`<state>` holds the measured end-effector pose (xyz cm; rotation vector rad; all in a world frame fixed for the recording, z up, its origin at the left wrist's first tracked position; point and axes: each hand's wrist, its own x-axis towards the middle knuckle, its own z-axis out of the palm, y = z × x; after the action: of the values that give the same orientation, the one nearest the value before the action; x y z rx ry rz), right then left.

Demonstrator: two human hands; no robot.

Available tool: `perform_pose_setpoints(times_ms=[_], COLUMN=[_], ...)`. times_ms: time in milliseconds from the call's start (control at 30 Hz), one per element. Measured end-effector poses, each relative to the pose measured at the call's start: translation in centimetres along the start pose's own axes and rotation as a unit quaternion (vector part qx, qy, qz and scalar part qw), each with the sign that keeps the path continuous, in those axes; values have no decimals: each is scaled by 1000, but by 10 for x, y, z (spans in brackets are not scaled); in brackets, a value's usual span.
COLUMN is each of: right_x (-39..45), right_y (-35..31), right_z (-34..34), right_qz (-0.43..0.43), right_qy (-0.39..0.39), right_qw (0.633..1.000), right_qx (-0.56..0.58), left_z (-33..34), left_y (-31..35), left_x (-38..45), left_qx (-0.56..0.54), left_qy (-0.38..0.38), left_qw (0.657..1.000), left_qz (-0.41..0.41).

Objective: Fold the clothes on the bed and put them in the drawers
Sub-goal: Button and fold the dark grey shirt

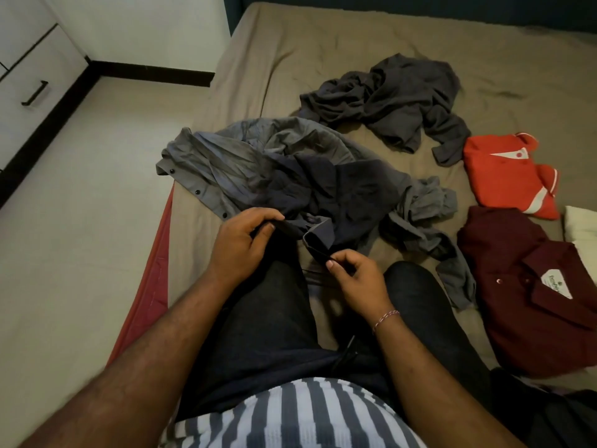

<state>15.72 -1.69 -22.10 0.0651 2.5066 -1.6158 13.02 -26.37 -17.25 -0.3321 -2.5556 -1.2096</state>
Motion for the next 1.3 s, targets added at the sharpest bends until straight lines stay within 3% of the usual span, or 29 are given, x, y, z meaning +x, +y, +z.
perform_pose_setpoints(times_ms=[233,333,400,533,667,767,967,1100,1300], right_x=[-17,-35,-46,-51,-47,-58,-80,-84,-88], right_y=[-40,-58,-68,-81,-99,-112,-123,-128,-129], right_z=[-13,-15,-20,-43,-51,-42,-28,-23,-24], right_qz=[43,79,117,124,150,155,97,43,-23], right_qy=[-9,-53,-67,-47,-25,-62,-62,-29,-3], right_qw=[985,967,937,900,902,911,929,946,983], right_qx=[168,235,322,415,403,376,353,321,183], left_z=[-15,-11,-12,-28,-36,-34,-25,-21,-25], left_y=[14,32,41,54,68,81,115,129,130], left_x=[-10,-31,-43,-46,-33,-33,-59,-65,-64], left_qx=[45,-29,-85,-254,-328,-358,-367,-392,-418], left_qy=[73,46,17,-2,19,10,70,68,62], left_qw=[996,996,989,948,901,875,876,866,854], left_qz=[-22,-72,-122,-190,-283,-325,-305,-303,-303])
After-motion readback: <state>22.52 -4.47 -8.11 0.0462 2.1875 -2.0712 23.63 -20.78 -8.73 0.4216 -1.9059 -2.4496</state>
